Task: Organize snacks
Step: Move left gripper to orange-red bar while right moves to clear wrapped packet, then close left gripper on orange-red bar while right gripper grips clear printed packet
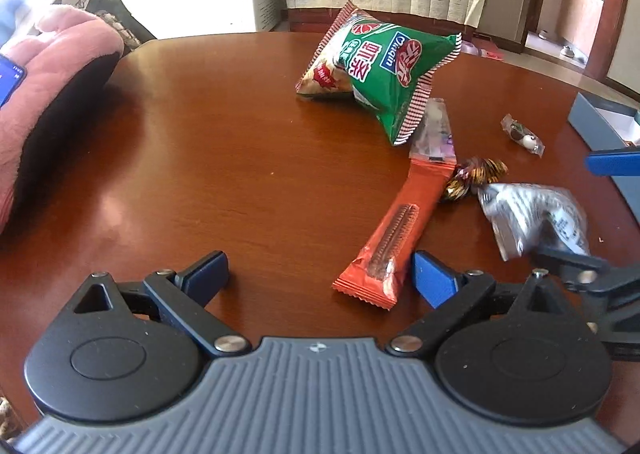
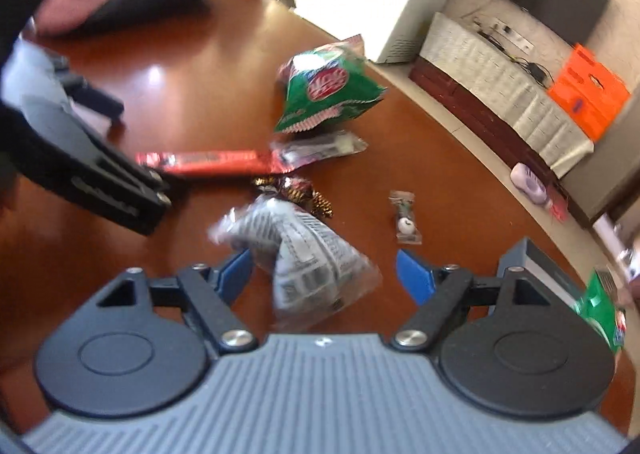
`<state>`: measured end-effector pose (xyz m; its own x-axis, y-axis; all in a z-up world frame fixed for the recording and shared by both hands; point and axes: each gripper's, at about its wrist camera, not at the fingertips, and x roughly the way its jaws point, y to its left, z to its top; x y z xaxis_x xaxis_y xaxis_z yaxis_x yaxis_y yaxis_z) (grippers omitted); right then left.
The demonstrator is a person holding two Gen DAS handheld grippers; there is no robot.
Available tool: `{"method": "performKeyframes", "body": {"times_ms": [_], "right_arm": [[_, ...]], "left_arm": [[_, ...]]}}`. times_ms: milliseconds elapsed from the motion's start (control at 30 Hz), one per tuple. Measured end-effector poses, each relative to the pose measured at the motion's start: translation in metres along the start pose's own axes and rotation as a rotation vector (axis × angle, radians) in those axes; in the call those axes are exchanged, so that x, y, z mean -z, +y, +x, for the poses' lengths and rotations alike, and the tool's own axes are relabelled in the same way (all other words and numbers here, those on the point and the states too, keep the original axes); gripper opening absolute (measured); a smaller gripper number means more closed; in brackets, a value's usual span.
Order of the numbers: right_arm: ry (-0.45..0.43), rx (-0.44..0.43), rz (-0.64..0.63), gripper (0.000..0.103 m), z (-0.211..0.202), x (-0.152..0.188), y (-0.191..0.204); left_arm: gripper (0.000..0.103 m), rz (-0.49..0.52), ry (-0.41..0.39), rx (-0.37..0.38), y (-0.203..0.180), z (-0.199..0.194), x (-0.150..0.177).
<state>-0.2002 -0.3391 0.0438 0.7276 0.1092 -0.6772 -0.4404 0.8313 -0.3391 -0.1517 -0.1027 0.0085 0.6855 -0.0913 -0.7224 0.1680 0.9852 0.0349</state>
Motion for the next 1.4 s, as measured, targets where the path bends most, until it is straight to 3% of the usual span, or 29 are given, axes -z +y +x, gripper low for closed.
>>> {"method": "performKeyframes", "body": {"times_ms": [133,200,267,333,400,467,533,667,833,1100,1400], "right_arm": [[-0.007,-0.097,0.072,0.081,0.011,0.0,-0.006],[-0.013,-0.104,0.076,0.08,0.013,-0.001,-0.004],[0.009,-0.157,0.146,0.075,0.015,0.0,-0.013],[0.032,-0.147,0.17,0.062,0.014,-0.001,-0.019],[0.046,-0.14,0.199,0.061,0.009,0.002,-0.022],[0.053,-0.145,0.247,0.06,0.005,0.006,-0.027],[0.056,-0.148,0.29,0.057,-0.001,0.01,-0.029],[0.067,-0.14,0.318,0.056,-0.011,0.016,-0.023],[0.054,-0.154,0.353,0.053,-0.021,0.019,-0.021],[0.038,-0.148,0.372,0.049,-0.042,0.031,-0.009],[0.039,-0.136,0.38,0.047,-0.062,0.047,-0.009]], "left_arm": [[0.1,0.061,-0.005,0.042,-0.007,0.006,-0.007],[0.098,0.089,-0.007,0.066,-0.01,0.008,-0.011],[0.094,0.087,0.003,0.105,-0.008,0.013,-0.015],[0.089,0.105,-0.009,0.123,-0.01,0.014,-0.017],[0.075,0.123,-0.022,0.145,-0.014,0.011,-0.017],[0.046,0.149,-0.032,0.17,-0.021,0.007,-0.017],[0.027,0.161,-0.04,0.177,-0.027,0.004,-0.014],[0.025,0.167,-0.042,0.152,-0.034,-0.001,-0.011],[0.025,0.102,-0.042,0.176,-0.026,-0.015,-0.009],[0.025,0.175,-0.127,0.203,-0.042,-0.057,-0.014],[0.025,0.124,-0.069,0.179,-0.034,-0.053,-0.004]]}}
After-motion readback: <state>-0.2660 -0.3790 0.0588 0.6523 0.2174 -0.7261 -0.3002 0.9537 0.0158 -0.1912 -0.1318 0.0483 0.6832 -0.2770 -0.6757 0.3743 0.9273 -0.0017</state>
